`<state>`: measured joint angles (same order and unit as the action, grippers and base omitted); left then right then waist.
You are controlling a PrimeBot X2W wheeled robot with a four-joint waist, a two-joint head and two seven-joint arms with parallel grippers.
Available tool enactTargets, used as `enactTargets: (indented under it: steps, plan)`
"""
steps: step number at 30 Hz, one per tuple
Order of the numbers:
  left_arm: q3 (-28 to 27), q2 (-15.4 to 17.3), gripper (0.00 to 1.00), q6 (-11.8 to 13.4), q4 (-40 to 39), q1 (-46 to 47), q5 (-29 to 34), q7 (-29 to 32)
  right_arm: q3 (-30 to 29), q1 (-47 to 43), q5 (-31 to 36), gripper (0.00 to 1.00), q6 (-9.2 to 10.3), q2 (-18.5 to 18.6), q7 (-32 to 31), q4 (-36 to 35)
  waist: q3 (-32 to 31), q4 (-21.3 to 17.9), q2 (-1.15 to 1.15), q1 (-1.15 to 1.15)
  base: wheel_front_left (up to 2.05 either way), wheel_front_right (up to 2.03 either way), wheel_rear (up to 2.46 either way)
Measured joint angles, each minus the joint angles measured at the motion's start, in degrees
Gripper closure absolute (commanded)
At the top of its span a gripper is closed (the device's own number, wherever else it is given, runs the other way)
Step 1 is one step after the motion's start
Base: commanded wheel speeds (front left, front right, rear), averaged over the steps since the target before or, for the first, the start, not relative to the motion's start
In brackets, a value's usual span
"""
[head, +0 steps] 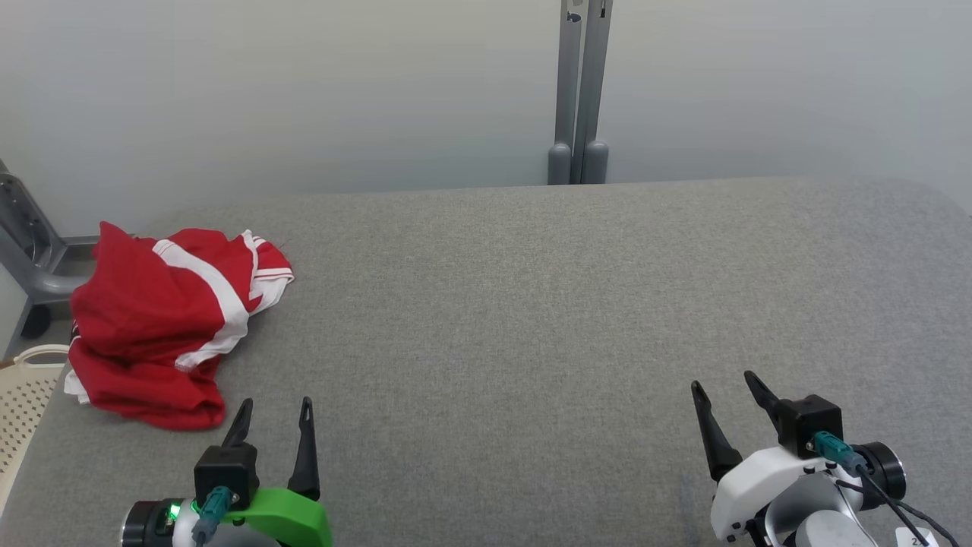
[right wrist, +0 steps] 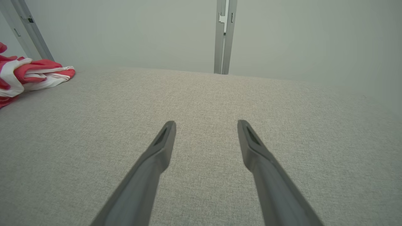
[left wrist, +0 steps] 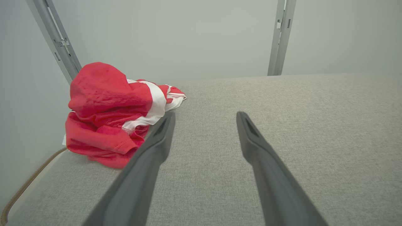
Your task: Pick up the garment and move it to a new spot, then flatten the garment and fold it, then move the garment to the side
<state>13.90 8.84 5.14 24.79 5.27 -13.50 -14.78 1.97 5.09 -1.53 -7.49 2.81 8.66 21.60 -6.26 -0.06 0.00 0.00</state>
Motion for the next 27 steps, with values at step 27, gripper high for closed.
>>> enactTargets:
  steps: [27]
  plan:
    - [-1.3, 0.7, 0.0, -0.1, -0.1, -1.2, -4.2, 0.6, 0.9, -0.8, -2.8, 0.0, 0.0, 0.0, 1.7, -0.4, -0.2, 4.7, 0.0, 0.0, 0.0, 0.0, 0.0]
